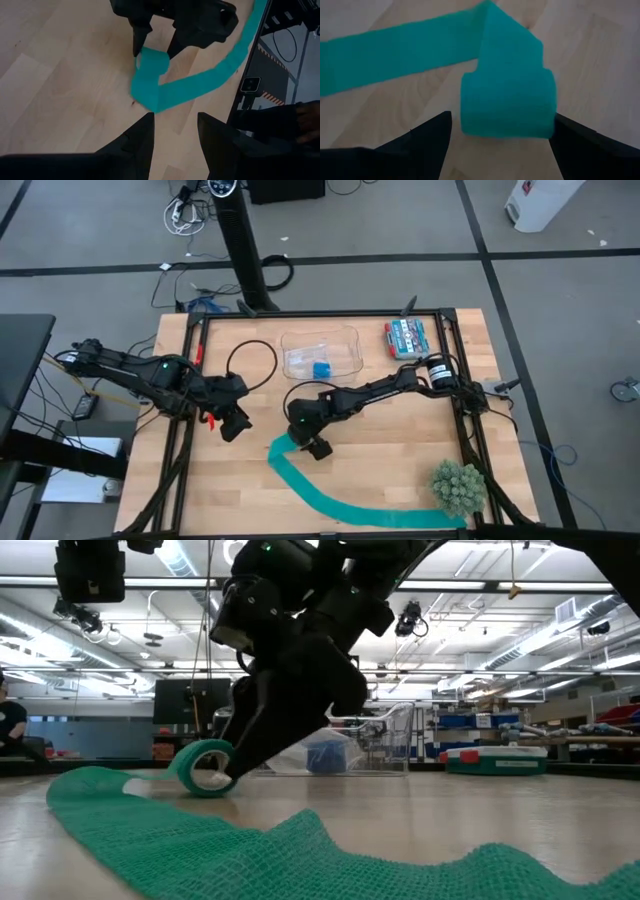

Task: Roll bandage
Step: Roll the sky blue bandage

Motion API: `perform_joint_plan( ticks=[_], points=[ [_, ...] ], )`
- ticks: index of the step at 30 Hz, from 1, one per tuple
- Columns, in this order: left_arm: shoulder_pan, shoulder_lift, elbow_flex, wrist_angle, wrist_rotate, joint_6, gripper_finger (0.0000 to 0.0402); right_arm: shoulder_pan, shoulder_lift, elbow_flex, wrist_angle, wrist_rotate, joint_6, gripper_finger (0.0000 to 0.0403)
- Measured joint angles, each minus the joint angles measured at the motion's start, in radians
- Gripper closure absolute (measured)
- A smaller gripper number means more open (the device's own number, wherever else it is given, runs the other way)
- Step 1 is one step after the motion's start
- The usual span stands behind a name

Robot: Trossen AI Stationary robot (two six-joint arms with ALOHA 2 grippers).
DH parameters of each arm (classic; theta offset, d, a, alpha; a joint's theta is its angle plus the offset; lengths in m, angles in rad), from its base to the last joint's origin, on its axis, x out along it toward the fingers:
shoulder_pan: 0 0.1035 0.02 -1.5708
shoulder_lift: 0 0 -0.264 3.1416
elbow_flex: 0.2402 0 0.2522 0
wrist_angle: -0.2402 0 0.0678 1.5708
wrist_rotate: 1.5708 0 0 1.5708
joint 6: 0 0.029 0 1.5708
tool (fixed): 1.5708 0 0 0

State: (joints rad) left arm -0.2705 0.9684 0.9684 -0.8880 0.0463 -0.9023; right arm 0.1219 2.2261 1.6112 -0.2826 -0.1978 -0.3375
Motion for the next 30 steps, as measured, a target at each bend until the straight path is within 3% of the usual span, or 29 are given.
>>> perform_joint_plan(
  ticks=[11, 19, 30],
  points=[
    [0.000, 0.000, 0.000, 0.000, 0.000, -0.015, 0.0245, -0.002, -0.002, 0.000, 0.024, 0.126, 0.036, 0.0094],
    [0.000, 0.000, 0.000, -0.001, 0.000, -0.015, 0.0245, -0.003, -0.007, 0.001, 0.082, 0.136, 0.098, 0.0094],
    [0.000, 0.000, 0.000, 0.000, 0.000, -0.015, 0.0245, -0.005, -0.008, 0.001, 0.170, 0.217, 0.048, 0.0094]
  ],
)
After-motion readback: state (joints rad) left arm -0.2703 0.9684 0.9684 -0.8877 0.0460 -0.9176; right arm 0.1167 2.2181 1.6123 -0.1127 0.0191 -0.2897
